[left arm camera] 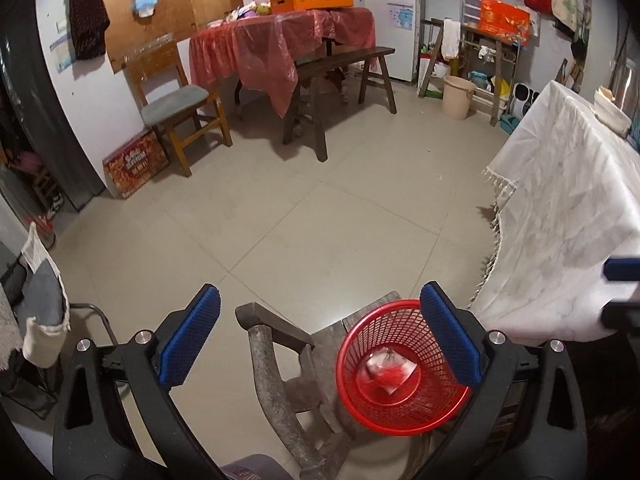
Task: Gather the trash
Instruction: 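Swing the left gripper back over the table toward the pink floral bag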
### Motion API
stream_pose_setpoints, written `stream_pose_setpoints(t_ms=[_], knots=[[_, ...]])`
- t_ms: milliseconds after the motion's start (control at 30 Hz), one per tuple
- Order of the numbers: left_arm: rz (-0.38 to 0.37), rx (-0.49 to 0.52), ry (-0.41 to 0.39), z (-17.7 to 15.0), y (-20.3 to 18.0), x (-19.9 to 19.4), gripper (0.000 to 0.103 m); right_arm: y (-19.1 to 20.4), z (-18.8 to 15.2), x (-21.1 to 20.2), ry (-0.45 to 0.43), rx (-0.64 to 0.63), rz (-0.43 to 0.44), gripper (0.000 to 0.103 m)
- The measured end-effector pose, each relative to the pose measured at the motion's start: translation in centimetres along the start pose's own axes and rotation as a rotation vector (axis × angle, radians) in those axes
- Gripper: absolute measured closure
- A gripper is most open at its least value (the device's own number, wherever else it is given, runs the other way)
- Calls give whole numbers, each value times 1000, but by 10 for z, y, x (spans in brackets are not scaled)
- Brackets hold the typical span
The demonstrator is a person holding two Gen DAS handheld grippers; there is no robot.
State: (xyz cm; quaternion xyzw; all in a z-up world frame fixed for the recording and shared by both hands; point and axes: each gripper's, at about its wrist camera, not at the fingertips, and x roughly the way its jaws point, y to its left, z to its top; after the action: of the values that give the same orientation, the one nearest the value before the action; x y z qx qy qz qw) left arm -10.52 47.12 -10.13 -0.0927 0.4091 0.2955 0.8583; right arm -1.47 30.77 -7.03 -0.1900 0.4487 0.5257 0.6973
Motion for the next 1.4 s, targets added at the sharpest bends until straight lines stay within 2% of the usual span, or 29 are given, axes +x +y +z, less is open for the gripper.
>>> stream_pose_setpoints(t_ms=[67,333,567,800,1000,1133,1400], knots=[[-11,12,-1,1,-6,-2,7,-7,-1,-12,-33,11,-15,50],[-36,62,-50,9,-32,-22,7,-48,-11,-55,-125,93,-66,43],[-44,119,-117,17,-60,-48,7,-87,-39,-101,-242,180,-134,26],[-82,192,-177,25,-106,-73,7,-137,-83,-156,-359,285,-222,15],[-177,281,-181,21,-173,-82,7,-188,-139,-198,-450,413,-336,14],[-248,330,-177,19,-220,-86,7,-221,-179,-221,-495,501,-447,12],[-446,415,-149,29,-335,-97,7,-281,-250,-266,-571,646,-599,6]])
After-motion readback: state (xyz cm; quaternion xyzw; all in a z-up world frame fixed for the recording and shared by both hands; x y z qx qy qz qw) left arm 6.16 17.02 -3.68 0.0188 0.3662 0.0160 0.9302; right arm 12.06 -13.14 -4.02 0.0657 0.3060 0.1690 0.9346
